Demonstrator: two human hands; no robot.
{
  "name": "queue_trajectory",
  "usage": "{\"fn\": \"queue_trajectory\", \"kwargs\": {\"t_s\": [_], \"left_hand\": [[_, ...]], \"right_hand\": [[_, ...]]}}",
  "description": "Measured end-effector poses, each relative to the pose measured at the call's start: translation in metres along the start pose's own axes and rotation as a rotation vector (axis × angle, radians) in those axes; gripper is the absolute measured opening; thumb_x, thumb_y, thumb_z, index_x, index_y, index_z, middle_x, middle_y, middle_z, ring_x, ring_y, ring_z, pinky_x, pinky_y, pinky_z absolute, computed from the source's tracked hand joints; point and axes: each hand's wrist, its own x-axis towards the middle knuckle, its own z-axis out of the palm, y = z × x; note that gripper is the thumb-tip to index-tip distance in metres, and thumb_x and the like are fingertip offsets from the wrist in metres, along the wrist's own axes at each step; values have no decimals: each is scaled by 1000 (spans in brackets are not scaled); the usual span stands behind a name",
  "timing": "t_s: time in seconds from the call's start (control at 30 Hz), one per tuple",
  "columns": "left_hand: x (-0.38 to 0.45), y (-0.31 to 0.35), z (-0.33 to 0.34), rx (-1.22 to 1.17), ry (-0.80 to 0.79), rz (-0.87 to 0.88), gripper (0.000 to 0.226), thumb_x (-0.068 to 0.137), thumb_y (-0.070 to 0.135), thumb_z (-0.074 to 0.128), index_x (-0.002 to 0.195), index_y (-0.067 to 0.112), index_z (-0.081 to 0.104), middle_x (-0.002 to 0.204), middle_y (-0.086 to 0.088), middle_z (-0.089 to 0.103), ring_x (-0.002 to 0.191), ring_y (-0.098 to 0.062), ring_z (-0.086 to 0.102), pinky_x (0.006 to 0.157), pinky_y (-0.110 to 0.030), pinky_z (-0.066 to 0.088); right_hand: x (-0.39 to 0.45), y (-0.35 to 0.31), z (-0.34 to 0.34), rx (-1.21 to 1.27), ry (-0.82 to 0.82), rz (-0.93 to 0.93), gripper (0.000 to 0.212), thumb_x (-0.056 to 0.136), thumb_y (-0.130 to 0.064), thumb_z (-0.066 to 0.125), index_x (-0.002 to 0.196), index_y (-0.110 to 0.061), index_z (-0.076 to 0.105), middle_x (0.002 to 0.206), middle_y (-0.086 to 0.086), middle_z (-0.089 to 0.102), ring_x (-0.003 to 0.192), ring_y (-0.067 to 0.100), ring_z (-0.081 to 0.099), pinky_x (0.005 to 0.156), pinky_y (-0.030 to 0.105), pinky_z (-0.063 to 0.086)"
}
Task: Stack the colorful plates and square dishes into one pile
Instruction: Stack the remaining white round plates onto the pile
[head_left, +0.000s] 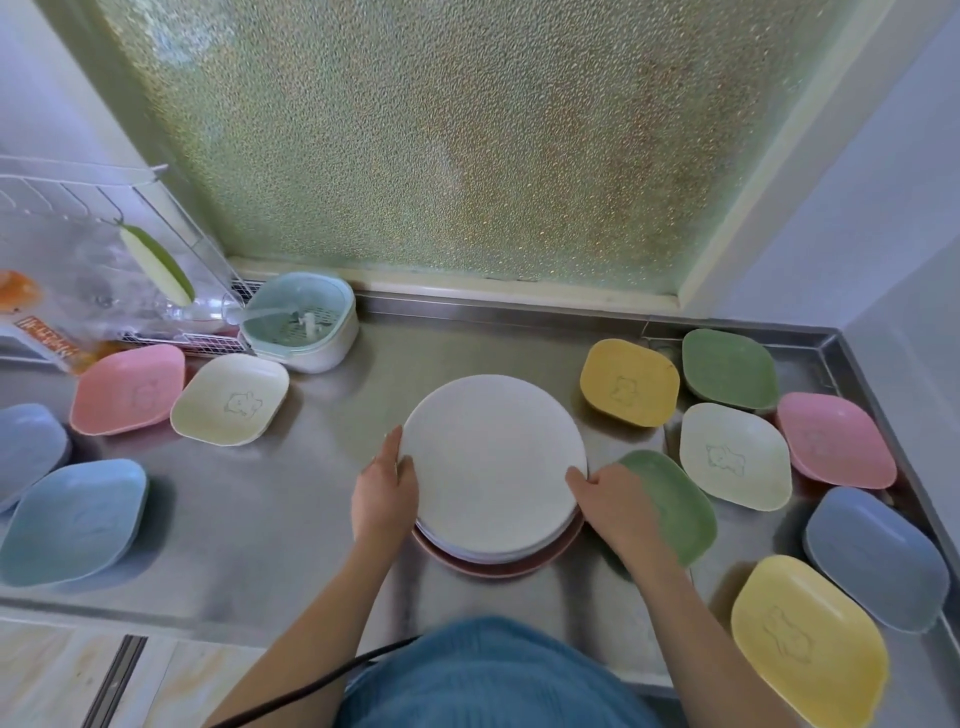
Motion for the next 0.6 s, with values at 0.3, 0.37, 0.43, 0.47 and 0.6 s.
{"fn": "queue_trajectory", "kwargs": {"t_s": [0.3, 0.37, 0.43, 0.47, 0.6], "left_hand": [[3, -8, 10, -130, -76, -45, 43, 92, 20, 41, 135, 25, 41, 102, -7, 62, 86, -27, 55, 74, -31, 40], [3, -9, 12, -202, -88, -77, 38, 93, 22, 41, 130, 26, 44, 98, -4, 61, 87, -27, 56, 74, -31, 41], [4, -11, 14, -231, -95, -89, 35, 93, 23, 41, 127, 26, 45, 97, -2, 61, 86, -26, 56, 74, -31, 41], [4, -12, 14, -237, -102, -88, 34, 93, 22, 42, 126, 26, 46, 97, -1, 61, 86, -26, 56, 74, -30, 41], [6, -11, 14, -259, -112, -91, 31, 93, 20, 41, 123, 24, 47, 95, -1, 61, 83, -24, 55, 72, -29, 39]], "right_hand": [[0, 3, 30, 160, 108, -40, 43, 91, -39, 45, 128, -17, 39, 114, 9, 54, 90, 23, 53, 72, 32, 38], [-2, 0, 35, 123, 144, -41, 48, 93, -39, 42, 135, -18, 35, 123, 11, 51, 100, 28, 55, 73, 32, 38], [-2, -3, 38, 90, 186, -44, 48, 93, -39, 41, 136, -18, 34, 129, 11, 48, 105, 30, 56, 75, 34, 40], [-2, -3, 39, 84, 202, -40, 48, 94, -39, 41, 136, -18, 34, 131, 12, 47, 107, 31, 55, 76, 35, 41], [2, -3, 39, 154, 163, 25, 52, 95, -40, 38, 140, -15, 34, 134, 13, 49, 114, 33, 52, 87, 41, 43]]}}
